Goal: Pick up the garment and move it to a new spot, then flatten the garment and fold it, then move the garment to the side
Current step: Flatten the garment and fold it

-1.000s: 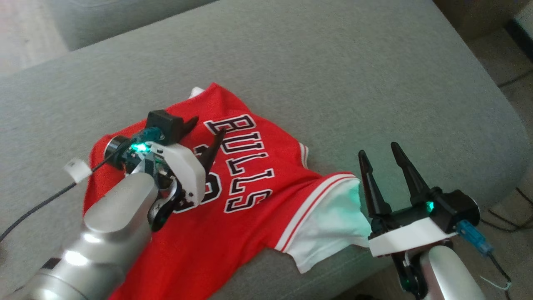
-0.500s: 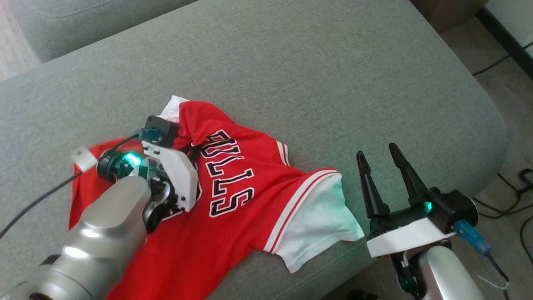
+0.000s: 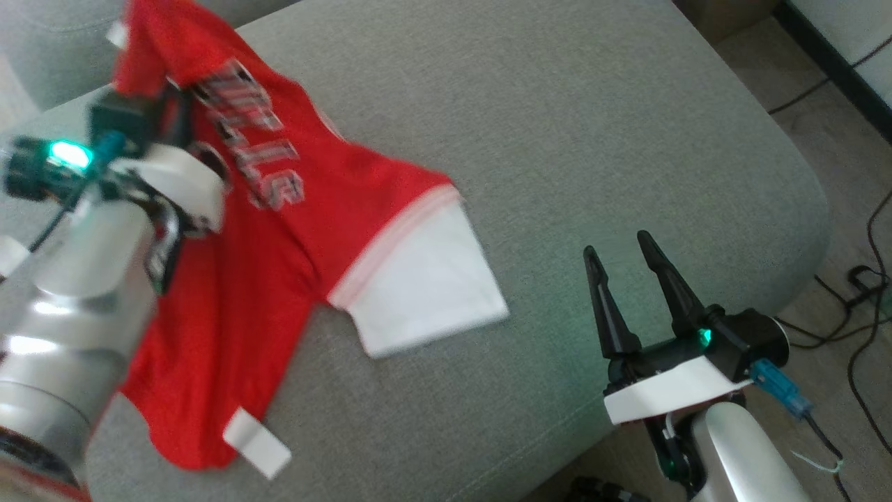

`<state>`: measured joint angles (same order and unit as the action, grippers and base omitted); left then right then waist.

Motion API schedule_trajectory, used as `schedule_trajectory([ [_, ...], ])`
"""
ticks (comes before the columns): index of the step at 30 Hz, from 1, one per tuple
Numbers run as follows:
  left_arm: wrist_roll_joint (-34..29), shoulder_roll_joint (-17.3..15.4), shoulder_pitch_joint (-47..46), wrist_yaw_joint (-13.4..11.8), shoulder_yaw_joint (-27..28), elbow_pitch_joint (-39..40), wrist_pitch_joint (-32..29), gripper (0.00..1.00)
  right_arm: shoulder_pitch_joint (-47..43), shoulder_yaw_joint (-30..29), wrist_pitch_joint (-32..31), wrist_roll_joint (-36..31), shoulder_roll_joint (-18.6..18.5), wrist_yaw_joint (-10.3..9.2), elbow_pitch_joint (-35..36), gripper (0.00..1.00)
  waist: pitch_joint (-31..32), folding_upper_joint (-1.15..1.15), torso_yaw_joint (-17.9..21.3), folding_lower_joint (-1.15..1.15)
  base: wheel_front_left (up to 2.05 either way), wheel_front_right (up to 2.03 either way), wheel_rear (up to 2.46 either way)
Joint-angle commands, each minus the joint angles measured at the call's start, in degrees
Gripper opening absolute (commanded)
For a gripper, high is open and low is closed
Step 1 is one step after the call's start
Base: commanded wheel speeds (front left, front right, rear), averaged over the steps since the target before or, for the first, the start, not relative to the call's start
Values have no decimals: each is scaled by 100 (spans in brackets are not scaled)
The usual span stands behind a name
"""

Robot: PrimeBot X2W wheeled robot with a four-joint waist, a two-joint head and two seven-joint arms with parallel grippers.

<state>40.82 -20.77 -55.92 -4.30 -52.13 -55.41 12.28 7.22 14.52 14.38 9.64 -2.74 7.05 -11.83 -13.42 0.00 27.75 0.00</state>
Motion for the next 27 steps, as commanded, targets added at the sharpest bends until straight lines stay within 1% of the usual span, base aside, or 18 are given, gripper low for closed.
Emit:
schedule_trajectory([
  [1, -103, -274, -348, -152, 252, 21, 157, 0, 143, 112, 62, 65, -14, 44, 149, 100, 11, 0, 66, 0, 0, 0, 0],
  [3, -171, -301, -398, -209, 295, -30, 223, 0, 127, 117, 62, 64, -14, 44, 127, 100, 27, 0, 98, 0, 0, 0, 0],
  [4, -156, -287, -367, -190, 310, -92, 232, 0, 119, 119, 62, 65, -14, 44, 111, 100, 48, 0, 110, 0, 0, 0, 0],
  [5, -138, -265, -320, -142, 301, -172, 234, 9, 113, 118, 62, 67, -14, 44, 98, 100, 66, 0, 118, 0, 0, 0, 0],
  [6, -109, -238, -270, -99, 296, -262, 223, 38, 107, 112, 62, 67, -14, 44, 85, 100, 89, 0, 120, 0, 0, 0, 0],
  [7, -69, -204, -222, -52, 301, -340, 216, 89, 100, 103, 62, 67, -14, 44, 77, 100, 115, 0, 117, 0, 0, 0, 0],
  [8, -25, -170, -180, -39, 319, -416, 216, 100, 94, 93, 62, 74, -14, 44, 79, 100, 137, 0, 108, 0, 0, 0, 0],
  [11, 116, -37, -41, 126, 349, -562, 183, 100, 59, 45, 62, 64, -14, 44, 96, 100, 218, 0, 17, 0, 0, 0, 0],
  [14, 362, 101, 107, 297, 496, -571, 191, 100, 15, -24, 62, 39, -14, 44, 130, 100, 296, 0, -123, 0, 0, 0, 0],
  [18, 495, 192, 481, 287, 675, -267, 254, 100, -84, -167, 62, 5, -14, 44, 201, 100, 463, 0, -354, 0, 0, 0, 0],
  [19, 502, 205, 616, 247, 733, -113, 262, 100, -118, -217, 62, -14, -14, 44, 230, 100, 517, 0, -429, 0, 0, 0, 0],
  [21, 464, 182, 941, 66, 989, 428, 268, 100, -197, -314, 62, -52, -14, 44, 298, 100, 612, 0, -579, 0, 0, 0, 0],
  [27, -76, 174, 2428, -653, 1589, 2326, 270, 100, -424, -666, 62, -471, -14, 44, 525, 100, 866, 0, -1151, 0, 0, 0, 0],
])
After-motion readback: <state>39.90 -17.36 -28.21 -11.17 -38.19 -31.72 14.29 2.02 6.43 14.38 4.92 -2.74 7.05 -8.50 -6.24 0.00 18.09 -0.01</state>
